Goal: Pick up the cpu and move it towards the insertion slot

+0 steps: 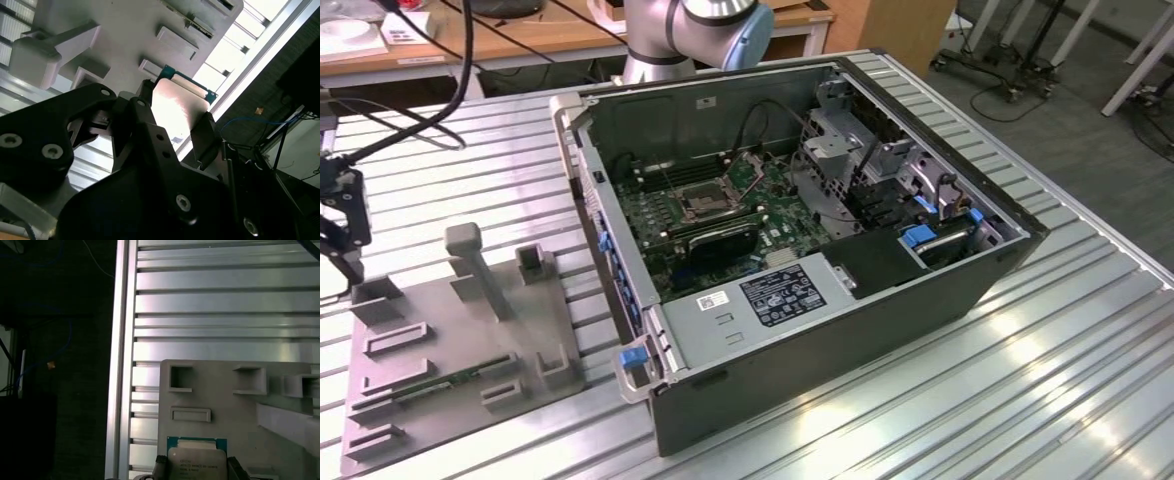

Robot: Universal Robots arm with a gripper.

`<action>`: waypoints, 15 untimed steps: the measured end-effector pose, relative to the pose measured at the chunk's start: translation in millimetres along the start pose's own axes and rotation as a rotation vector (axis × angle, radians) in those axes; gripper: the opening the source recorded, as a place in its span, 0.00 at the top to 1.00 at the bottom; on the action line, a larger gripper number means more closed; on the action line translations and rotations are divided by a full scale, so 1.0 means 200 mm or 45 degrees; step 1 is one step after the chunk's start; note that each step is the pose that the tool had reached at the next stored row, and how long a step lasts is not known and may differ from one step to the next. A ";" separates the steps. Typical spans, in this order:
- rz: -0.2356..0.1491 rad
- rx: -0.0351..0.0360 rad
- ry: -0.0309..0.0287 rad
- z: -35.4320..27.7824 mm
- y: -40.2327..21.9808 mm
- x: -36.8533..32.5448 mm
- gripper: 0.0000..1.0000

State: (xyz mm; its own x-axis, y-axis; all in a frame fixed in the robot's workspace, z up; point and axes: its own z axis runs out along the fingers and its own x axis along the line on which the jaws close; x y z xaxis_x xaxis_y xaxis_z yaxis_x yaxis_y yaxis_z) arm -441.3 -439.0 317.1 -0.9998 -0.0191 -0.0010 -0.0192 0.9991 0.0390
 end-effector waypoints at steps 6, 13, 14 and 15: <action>0.000 -0.0001 0.0000 -0.027 0.001 0.000 0.45; 0.000 0.0000 0.0001 -0.044 0.002 0.000 0.45; 0.000 0.0001 0.0002 -0.047 0.002 0.000 0.45; 0.000 0.0000 0.0001 -0.050 0.002 0.000 0.45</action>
State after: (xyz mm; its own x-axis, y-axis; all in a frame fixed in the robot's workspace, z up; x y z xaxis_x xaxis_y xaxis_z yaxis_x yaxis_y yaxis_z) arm -441.3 -439.0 327.1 -0.9998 -0.0192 -0.0010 -0.0192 0.9991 0.0390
